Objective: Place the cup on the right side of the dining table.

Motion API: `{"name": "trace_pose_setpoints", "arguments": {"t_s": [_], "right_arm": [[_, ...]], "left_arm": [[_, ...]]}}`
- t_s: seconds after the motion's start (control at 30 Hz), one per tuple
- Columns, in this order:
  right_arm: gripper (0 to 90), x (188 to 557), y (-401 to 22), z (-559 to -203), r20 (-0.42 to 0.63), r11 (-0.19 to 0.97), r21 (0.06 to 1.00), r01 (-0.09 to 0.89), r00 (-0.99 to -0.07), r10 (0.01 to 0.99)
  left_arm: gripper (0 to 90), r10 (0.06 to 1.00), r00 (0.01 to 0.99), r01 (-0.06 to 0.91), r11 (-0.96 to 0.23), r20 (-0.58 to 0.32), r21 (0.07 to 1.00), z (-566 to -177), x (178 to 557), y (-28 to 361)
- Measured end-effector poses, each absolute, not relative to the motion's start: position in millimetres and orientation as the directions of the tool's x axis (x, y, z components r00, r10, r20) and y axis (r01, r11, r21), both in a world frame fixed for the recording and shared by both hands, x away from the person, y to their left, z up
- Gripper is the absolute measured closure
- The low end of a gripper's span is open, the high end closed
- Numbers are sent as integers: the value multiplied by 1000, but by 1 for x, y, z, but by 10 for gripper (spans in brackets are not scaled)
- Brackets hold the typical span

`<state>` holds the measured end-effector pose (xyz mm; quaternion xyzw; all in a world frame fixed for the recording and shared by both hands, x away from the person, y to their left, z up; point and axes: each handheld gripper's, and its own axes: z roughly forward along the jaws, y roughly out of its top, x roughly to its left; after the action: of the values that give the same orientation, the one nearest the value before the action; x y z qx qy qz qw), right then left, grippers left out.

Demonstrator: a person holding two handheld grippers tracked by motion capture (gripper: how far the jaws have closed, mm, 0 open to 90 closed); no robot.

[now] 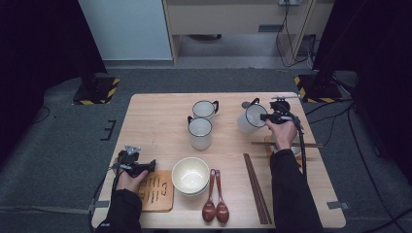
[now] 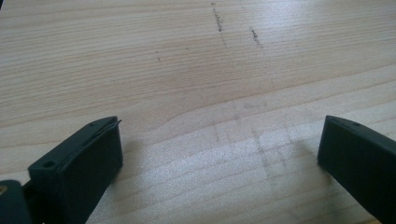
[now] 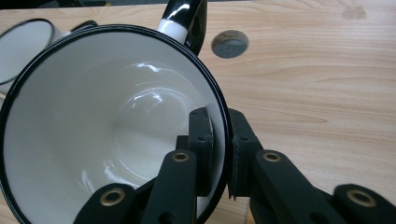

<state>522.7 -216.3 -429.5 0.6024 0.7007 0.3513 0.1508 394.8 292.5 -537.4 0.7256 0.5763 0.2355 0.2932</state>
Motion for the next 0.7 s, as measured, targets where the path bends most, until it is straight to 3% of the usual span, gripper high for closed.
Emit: {"name": "trace_pose_setpoints", "arguments": {"t_s": [0.7], "right_arm": [[830, 532, -221, -456, 109, 74, 624, 778, -180, 978]], "left_arm": [[0, 974, 225, 698, -164, 4, 697, -537, 395, 293]]}}
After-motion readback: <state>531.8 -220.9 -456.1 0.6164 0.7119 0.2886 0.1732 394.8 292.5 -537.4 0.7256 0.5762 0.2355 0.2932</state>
